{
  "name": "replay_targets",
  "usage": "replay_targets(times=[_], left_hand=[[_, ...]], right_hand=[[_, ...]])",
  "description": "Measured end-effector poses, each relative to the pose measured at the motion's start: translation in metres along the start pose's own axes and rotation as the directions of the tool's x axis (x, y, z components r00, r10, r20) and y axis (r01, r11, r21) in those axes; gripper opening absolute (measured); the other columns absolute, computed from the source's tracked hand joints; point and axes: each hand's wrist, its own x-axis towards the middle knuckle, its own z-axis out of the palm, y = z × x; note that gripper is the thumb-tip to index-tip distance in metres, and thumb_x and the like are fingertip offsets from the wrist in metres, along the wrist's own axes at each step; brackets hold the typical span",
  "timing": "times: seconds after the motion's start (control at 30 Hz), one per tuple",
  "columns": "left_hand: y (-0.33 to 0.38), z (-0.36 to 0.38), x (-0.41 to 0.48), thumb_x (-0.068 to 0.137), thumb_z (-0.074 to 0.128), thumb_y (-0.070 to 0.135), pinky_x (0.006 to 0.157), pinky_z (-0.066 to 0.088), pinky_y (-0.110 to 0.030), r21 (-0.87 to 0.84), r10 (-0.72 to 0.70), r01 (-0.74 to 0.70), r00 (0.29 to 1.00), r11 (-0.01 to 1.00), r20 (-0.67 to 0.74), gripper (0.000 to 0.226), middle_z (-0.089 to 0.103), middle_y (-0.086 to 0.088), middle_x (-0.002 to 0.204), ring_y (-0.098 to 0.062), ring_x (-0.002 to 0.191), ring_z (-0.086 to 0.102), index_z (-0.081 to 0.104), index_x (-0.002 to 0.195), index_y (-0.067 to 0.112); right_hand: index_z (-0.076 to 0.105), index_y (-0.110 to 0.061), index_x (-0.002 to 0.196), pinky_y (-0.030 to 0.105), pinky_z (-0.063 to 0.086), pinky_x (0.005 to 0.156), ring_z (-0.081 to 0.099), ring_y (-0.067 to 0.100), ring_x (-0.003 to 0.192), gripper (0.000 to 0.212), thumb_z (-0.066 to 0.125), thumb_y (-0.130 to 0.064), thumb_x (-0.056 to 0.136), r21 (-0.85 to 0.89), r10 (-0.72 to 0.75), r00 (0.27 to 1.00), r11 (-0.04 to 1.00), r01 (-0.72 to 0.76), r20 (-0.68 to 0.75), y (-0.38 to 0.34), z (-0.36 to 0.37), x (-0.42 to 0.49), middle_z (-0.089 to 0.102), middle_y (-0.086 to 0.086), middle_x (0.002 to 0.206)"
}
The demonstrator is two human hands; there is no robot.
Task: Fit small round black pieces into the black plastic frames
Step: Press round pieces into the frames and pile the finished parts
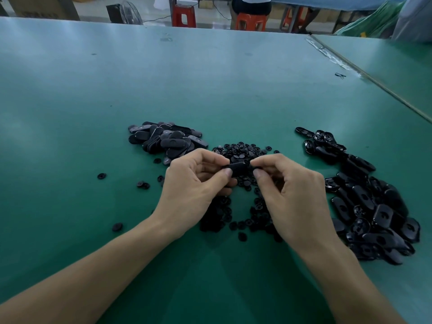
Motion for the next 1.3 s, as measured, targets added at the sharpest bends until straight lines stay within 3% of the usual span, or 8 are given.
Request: replay_targets(times=[0.17, 0.27, 0.4, 0.93, 1.1, 1.3], left_hand=[[-0.001, -0.001, 0.0, 0.088, 0.073, -0.003, 0.063, 0.06, -0.027, 0.015, 0.007, -0.007, 1.0, 1.0, 0.013, 0.012, 0.075, -0.01, 0.081, -0.024, 0.076, 0.077, 0.068, 0.091, 0.007], [-0.002, -0.001, 0.0, 0.087, 0.073, -0.003, 0.063, 0.06, -0.027, 0.024, 0.014, -0.014, 0.999, 1.0, 0.03, 0.014, 0.076, -0.008, 0.081, -0.024, 0.076, 0.077, 0.069, 0.091, 0.01], [-0.002, -0.001, 0.0, 0.086, 0.074, -0.005, 0.064, 0.061, -0.029, 0.044, 0.025, -0.027, 0.998, 0.999, 0.053, 0.019, 0.076, -0.007, 0.079, -0.024, 0.076, 0.077, 0.069, 0.09, 0.013], [0.002, 0.0, -0.001, 0.084, 0.075, -0.006, 0.065, 0.059, -0.026, 0.057, 0.054, -0.06, 0.994, 0.997, 0.097, 0.021, 0.076, -0.006, 0.081, -0.02, 0.074, 0.075, 0.071, 0.089, 0.013], [0.003, 0.0, -0.001, 0.078, 0.075, 0.005, 0.067, 0.06, -0.028, 0.077, 0.072, -0.08, 0.992, 0.994, 0.105, 0.016, 0.076, -0.005, 0.083, -0.02, 0.076, 0.074, 0.071, 0.089, 0.017], [0.002, 0.0, 0.0, 0.077, 0.07, 0.006, 0.064, 0.059, -0.027, 0.102, 0.084, -0.095, 0.991, 0.99, 0.102, 0.018, 0.075, -0.002, 0.083, -0.017, 0.073, 0.072, 0.07, 0.089, 0.02]], right_hand=[[0.077, -0.025, 0.094, 0.005, 0.043, 0.07, 0.063, -0.002, 0.081, 0.015, 0.075, -0.011, 0.089, 0.104, -0.016, 0.999, 0.994, 0.021, -0.047, -0.002, 0.002, -0.002, 0.067, -0.018, 0.088], [0.077, -0.032, 0.091, 0.009, 0.047, 0.069, 0.066, 0.001, 0.08, 0.021, 0.077, -0.012, 0.086, 0.203, 0.042, 0.998, 0.979, -0.033, -0.04, -0.001, 0.002, -0.001, 0.069, -0.015, 0.086], [0.077, -0.03, 0.085, 0.016, 0.054, 0.069, 0.071, 0.006, 0.073, 0.022, 0.077, -0.008, 0.085, 0.348, 0.104, 0.994, 0.931, -0.108, 0.032, 0.0, 0.006, -0.001, 0.074, -0.015, 0.077], [0.071, -0.028, 0.08, 0.014, 0.053, 0.067, 0.07, 0.002, 0.072, 0.021, 0.078, -0.009, 0.084, 0.306, 0.119, 0.991, 0.943, -0.134, 0.069, 0.001, 0.011, -0.002, 0.072, -0.018, 0.076], [0.073, -0.027, 0.08, 0.017, 0.055, 0.069, 0.071, 0.004, 0.072, 0.021, 0.078, -0.007, 0.084, 0.324, 0.119, 0.991, 0.937, -0.133, 0.064, 0.001, 0.013, -0.002, 0.073, -0.016, 0.076], [0.075, -0.036, 0.084, 0.011, 0.051, 0.069, 0.071, 0.0, 0.075, 0.03, 0.079, -0.006, 0.083, 0.321, 0.086, 0.996, 0.943, -0.086, 0.014, -0.004, 0.018, -0.006, 0.073, -0.023, 0.081]])
